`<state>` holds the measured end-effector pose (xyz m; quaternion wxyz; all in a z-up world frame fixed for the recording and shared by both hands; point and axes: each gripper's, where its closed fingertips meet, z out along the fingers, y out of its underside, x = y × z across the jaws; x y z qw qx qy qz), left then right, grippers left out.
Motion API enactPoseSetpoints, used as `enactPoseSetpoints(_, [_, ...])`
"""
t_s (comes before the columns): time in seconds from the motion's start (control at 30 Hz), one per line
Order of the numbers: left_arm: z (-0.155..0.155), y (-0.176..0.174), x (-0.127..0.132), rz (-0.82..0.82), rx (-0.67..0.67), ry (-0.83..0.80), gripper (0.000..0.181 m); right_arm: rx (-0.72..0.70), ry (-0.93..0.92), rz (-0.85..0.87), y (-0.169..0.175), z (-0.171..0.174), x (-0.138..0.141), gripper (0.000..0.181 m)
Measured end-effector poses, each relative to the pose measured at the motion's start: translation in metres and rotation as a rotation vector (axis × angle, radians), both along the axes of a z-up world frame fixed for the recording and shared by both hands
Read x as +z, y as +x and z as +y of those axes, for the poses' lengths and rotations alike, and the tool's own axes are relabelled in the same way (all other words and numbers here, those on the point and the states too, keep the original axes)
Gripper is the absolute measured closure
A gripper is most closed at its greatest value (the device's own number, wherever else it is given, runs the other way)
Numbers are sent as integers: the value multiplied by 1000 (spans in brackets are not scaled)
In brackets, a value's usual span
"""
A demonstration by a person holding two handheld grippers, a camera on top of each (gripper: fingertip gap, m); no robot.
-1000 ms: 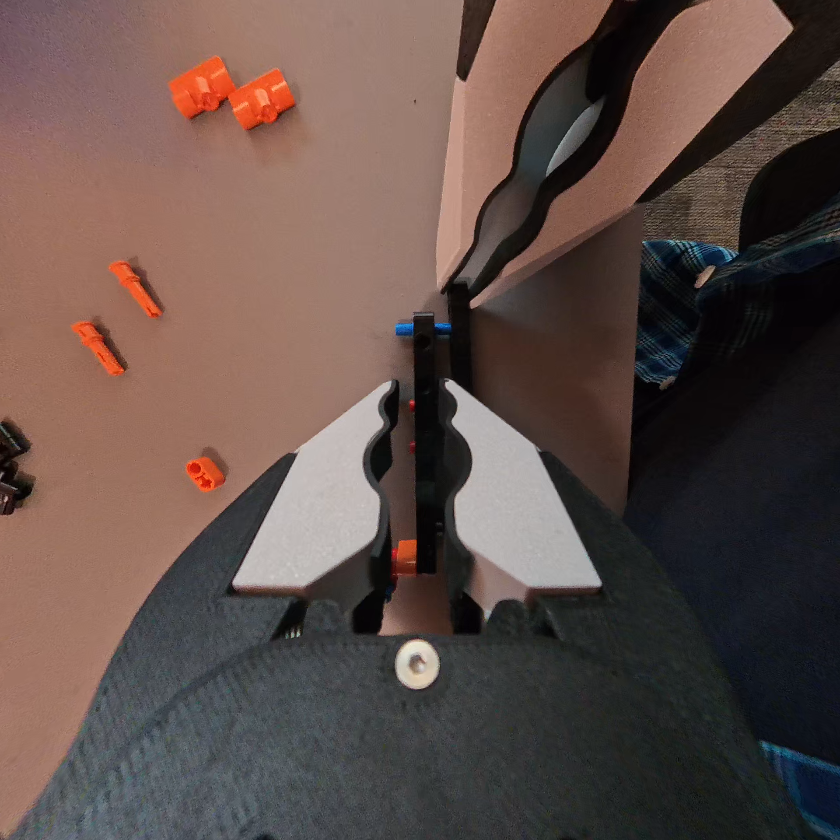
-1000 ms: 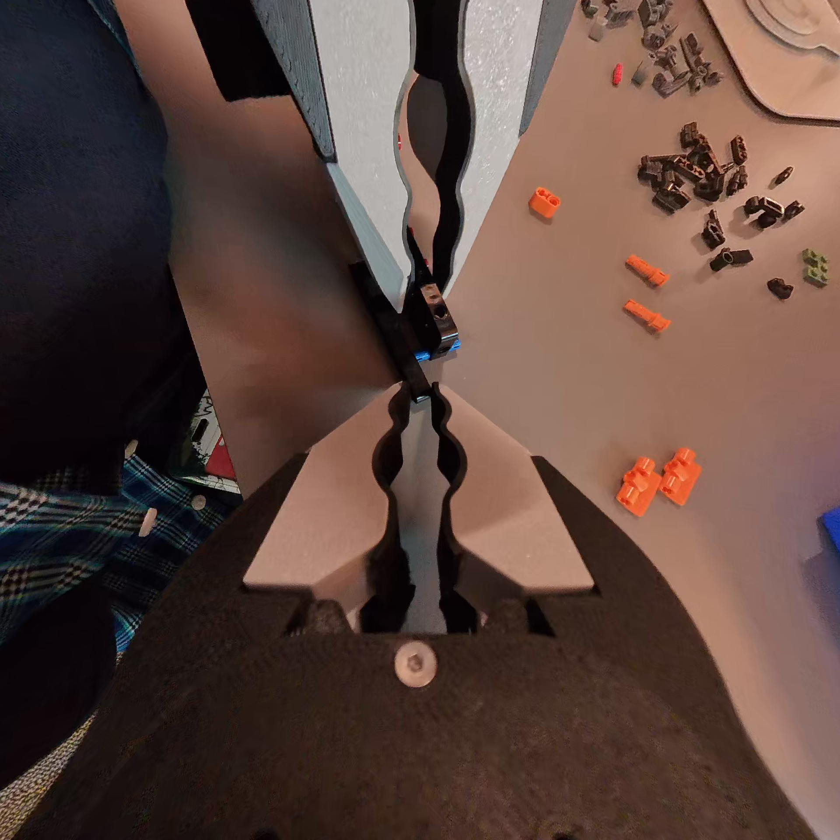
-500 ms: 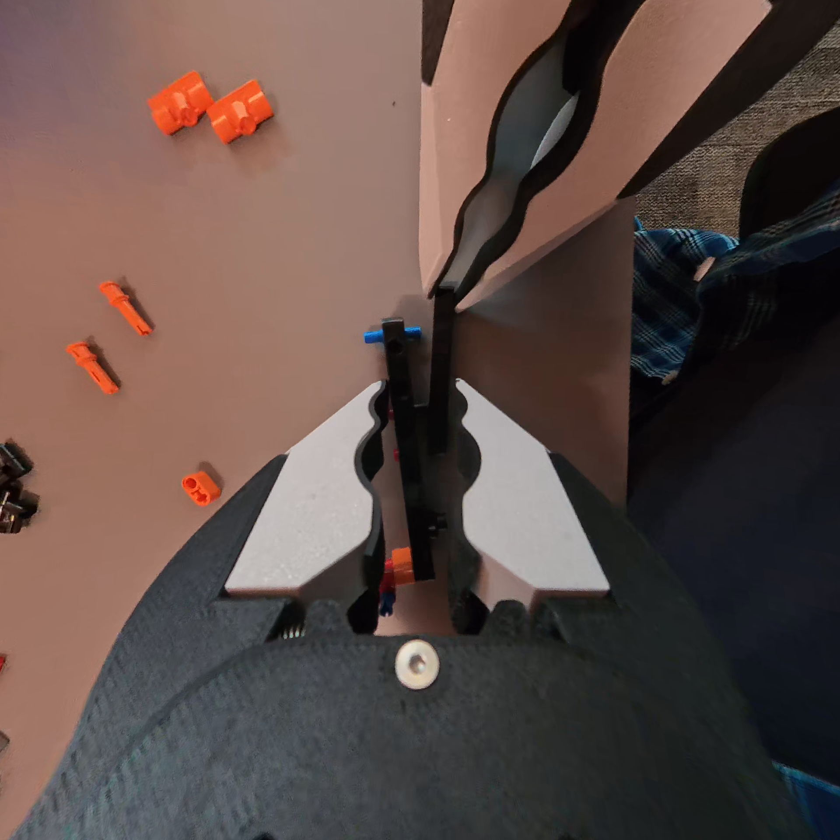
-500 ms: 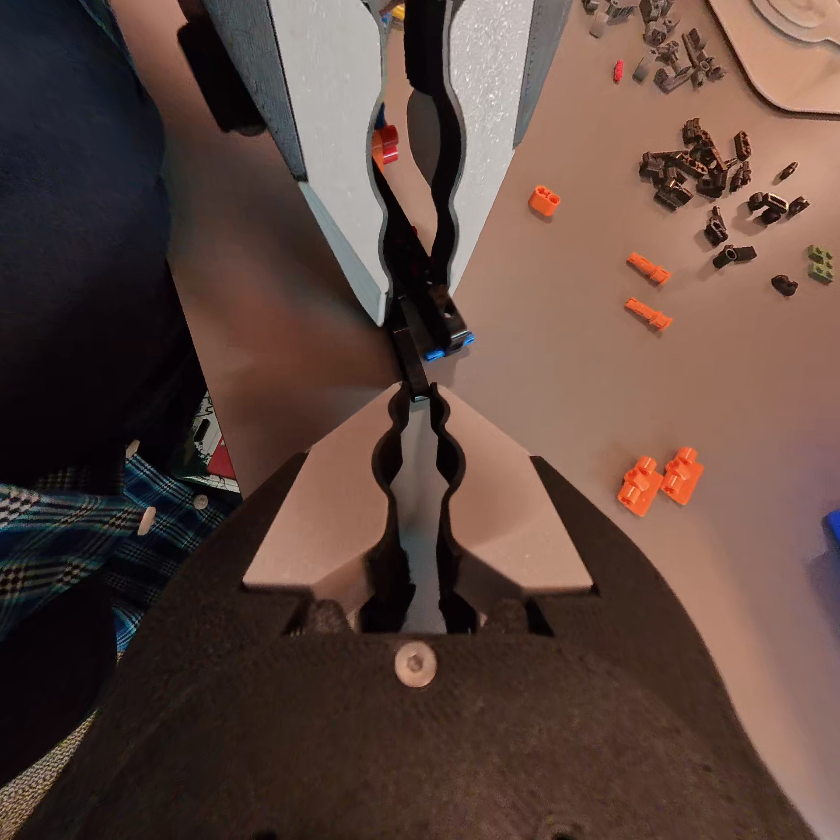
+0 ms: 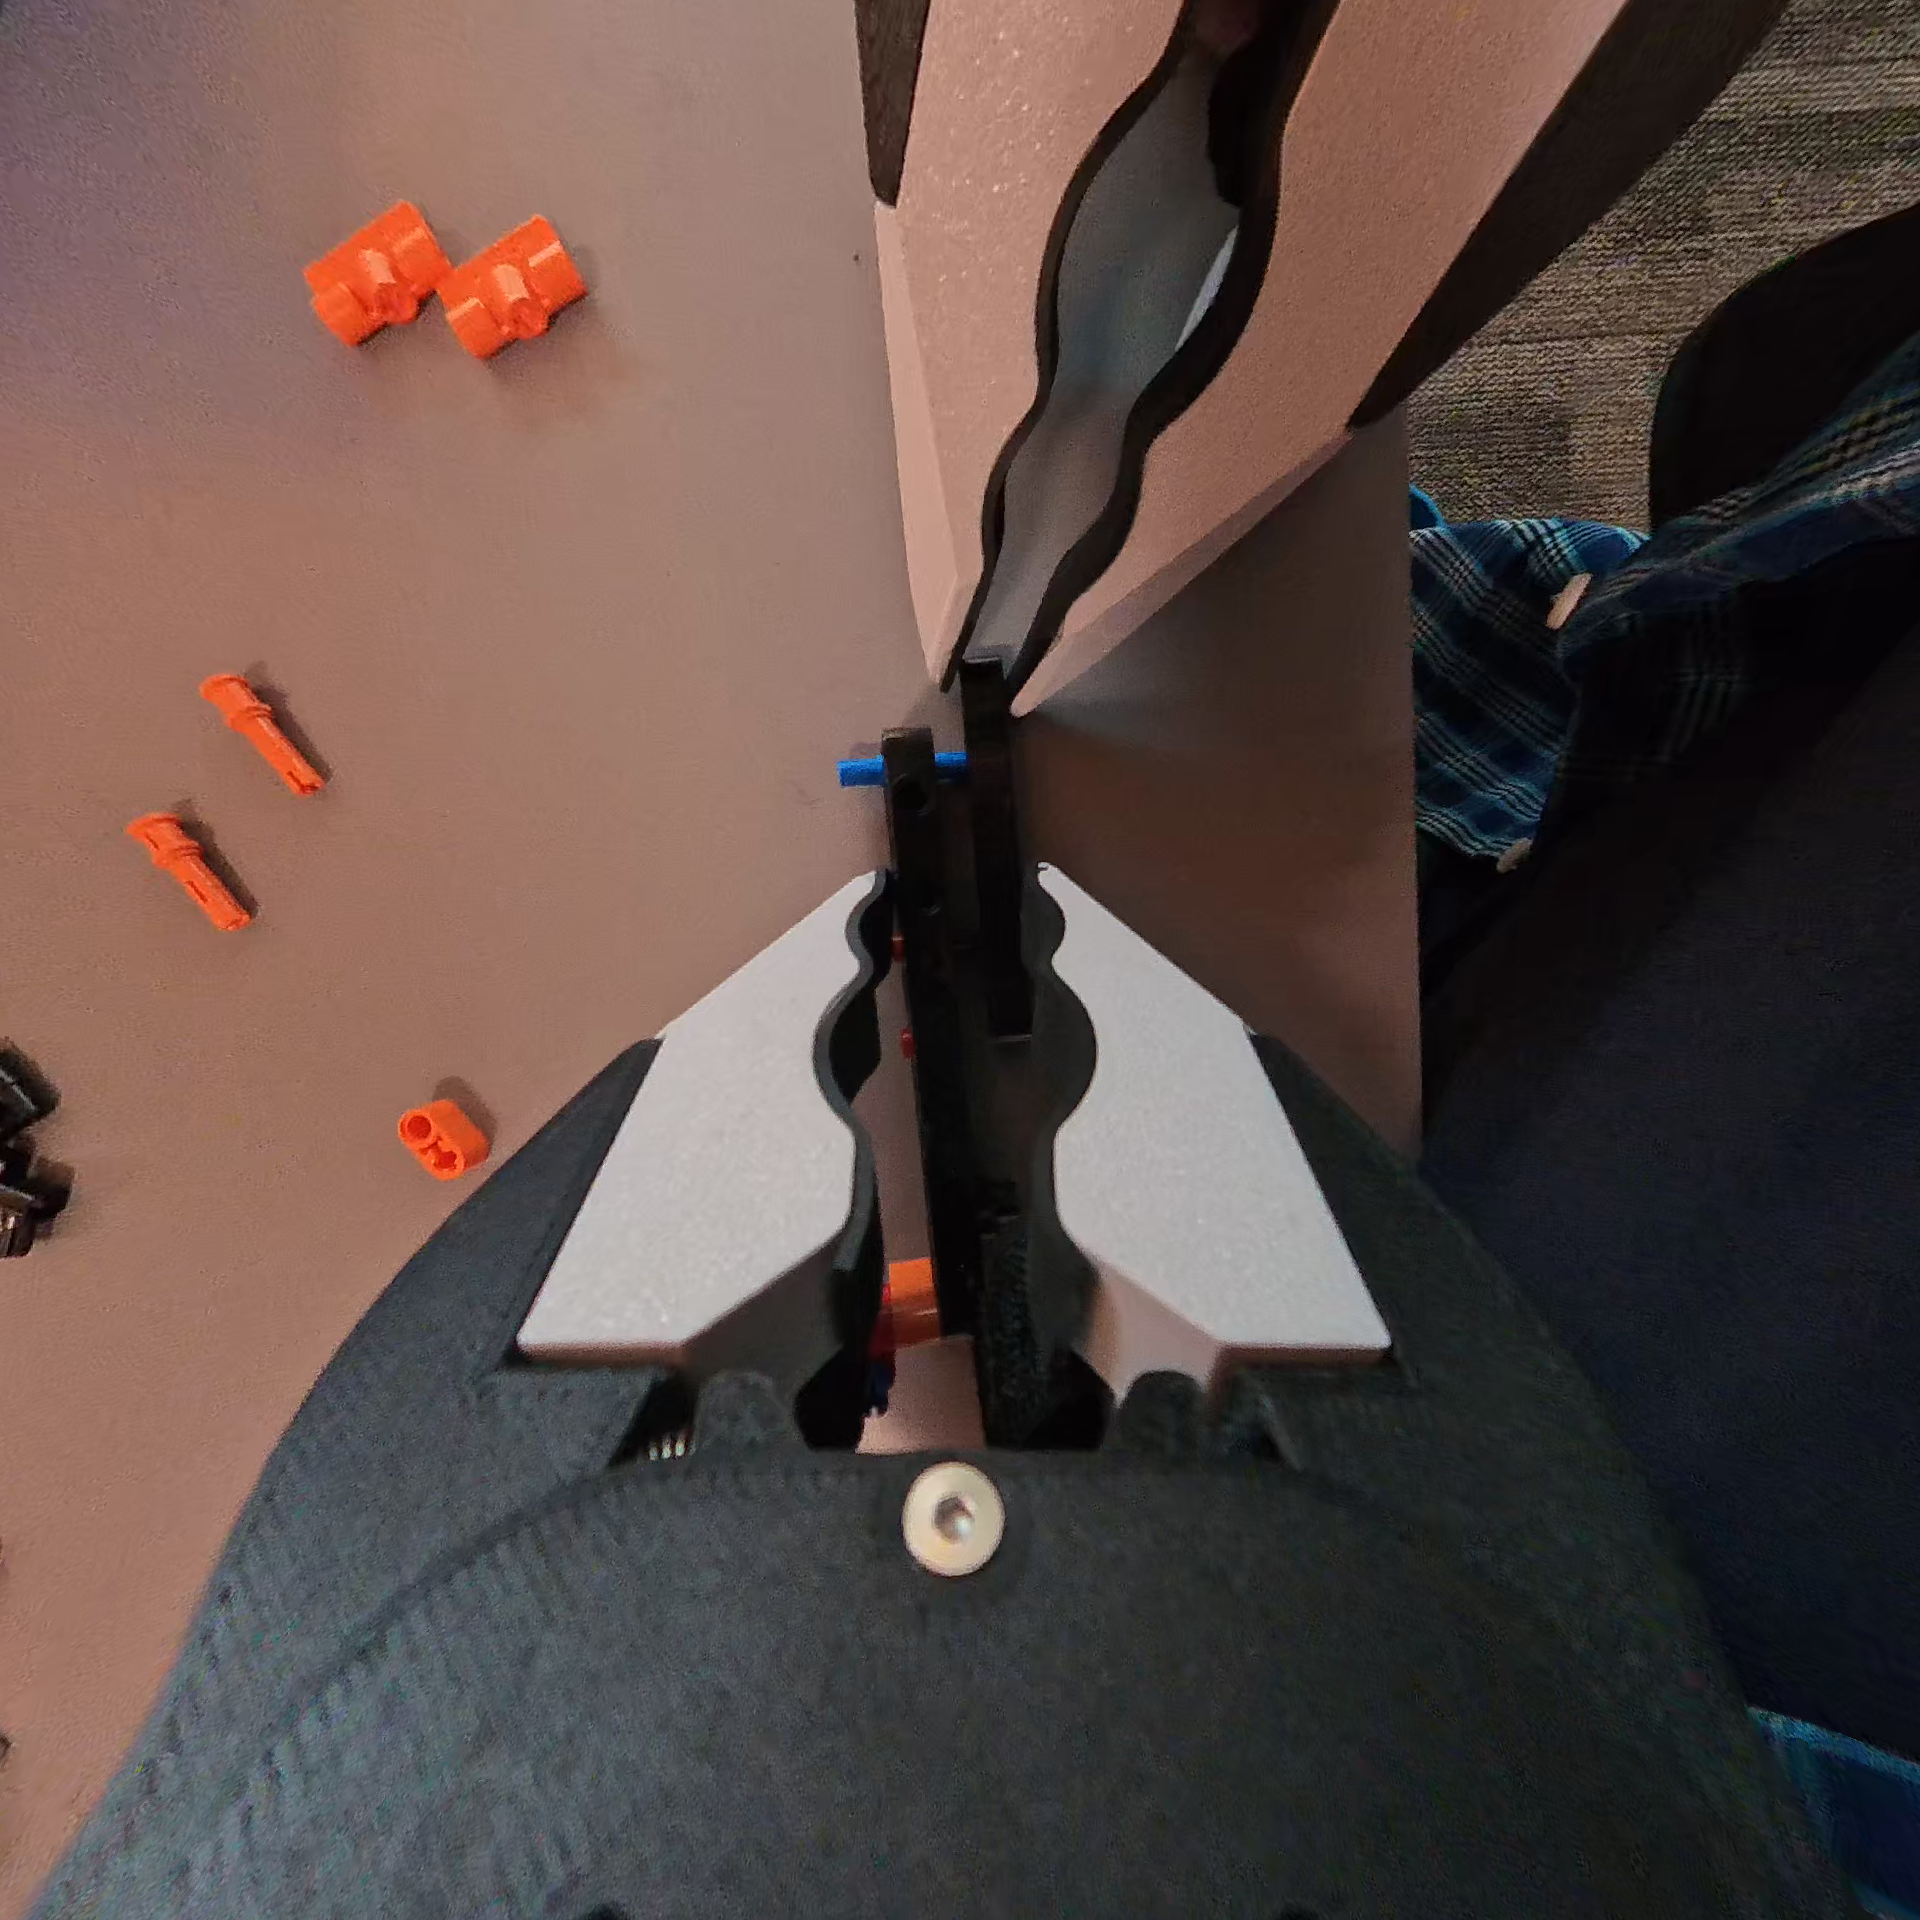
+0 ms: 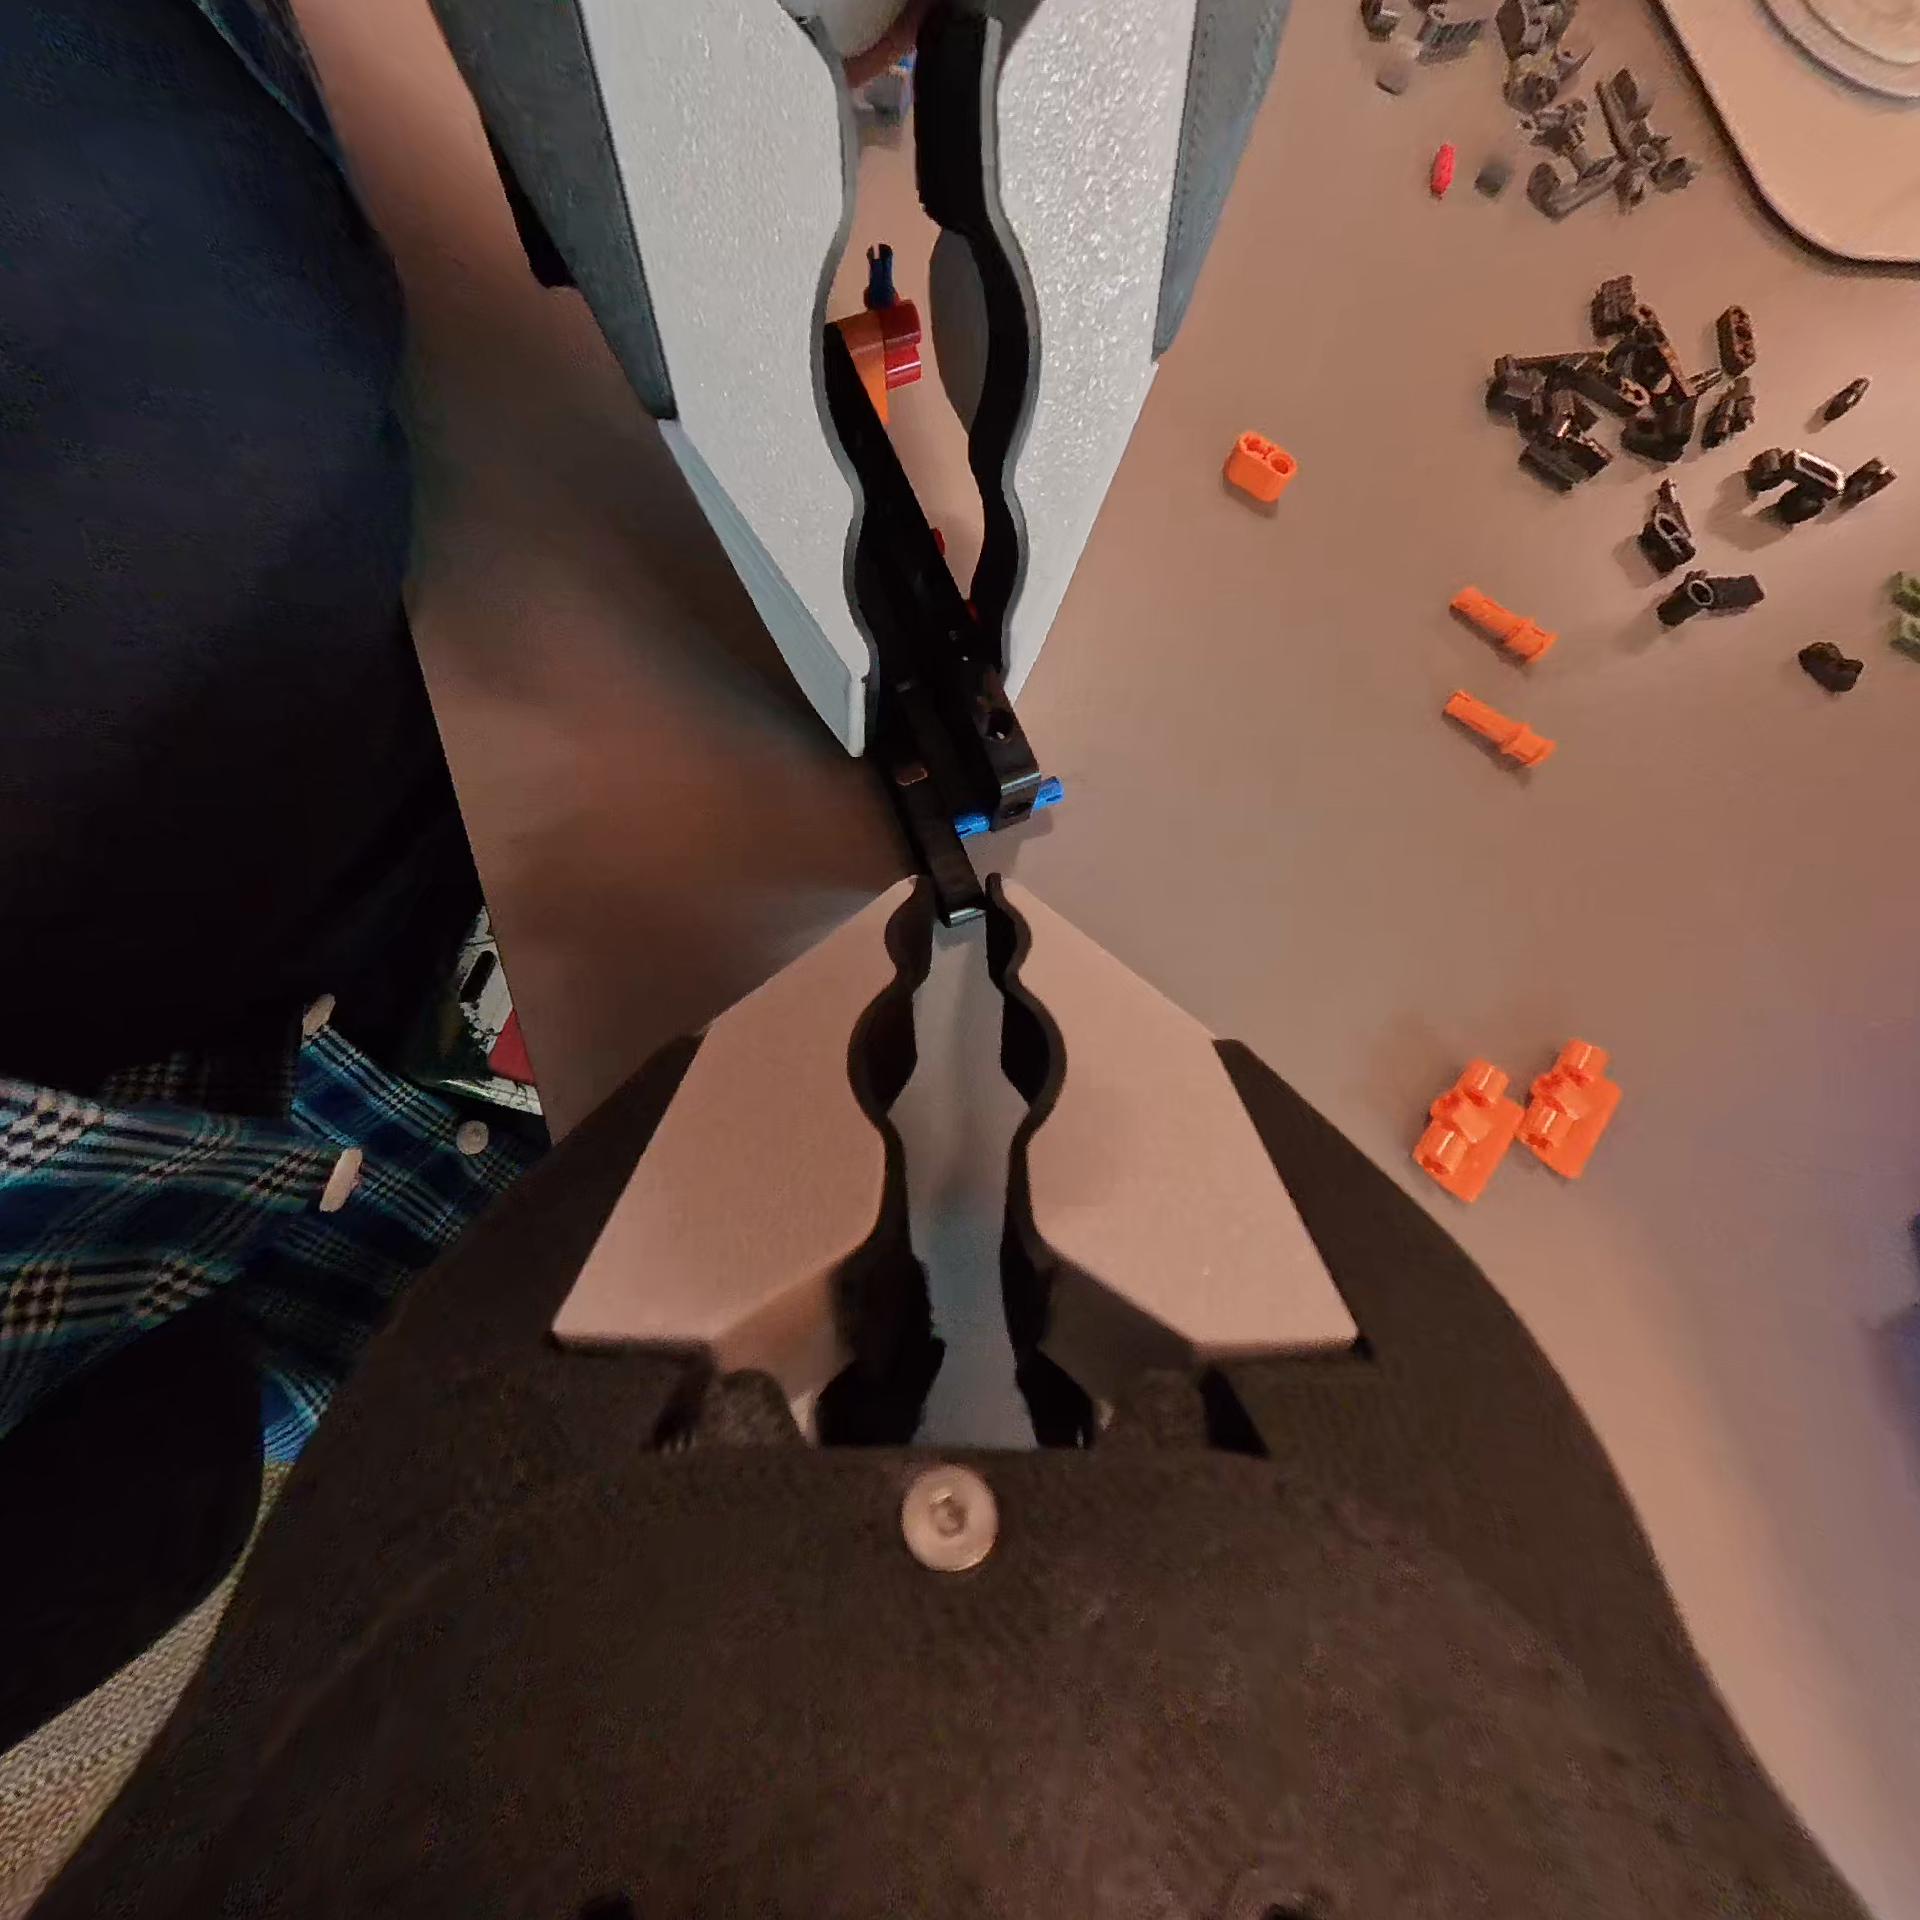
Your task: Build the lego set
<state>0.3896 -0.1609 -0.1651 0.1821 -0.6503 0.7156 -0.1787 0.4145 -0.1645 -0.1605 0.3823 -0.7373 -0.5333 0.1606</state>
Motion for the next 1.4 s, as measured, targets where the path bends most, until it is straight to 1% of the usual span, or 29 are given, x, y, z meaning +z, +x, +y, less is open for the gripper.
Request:
enactPoseSetpoints(0.1, [0,0,0,0,5,-26,156,34,10,-25,-1,0,0,174])
enactPoseSetpoints(0.23, [1,2,0,-19,7,-16,156,39,12,-26,2,3,0,175])
enactPoseSetpoints(0.4, [1,3,0,-33,14,-35,155,54,113,-55,-1,6,1,174])
enactPoseSetpoints(0.73, [2,3,0,-47,5,-18,155,56,74,-29,1,6,1,175])
enactPoseSetpoints(1.07, [4,3,0,-43,17,-38,154,50,170,-48,5,8,2,175])
enactPoseSetpoints(1.4, [5,4,0,-47,21,-20,157,37,82,-25,6,9,1,175])
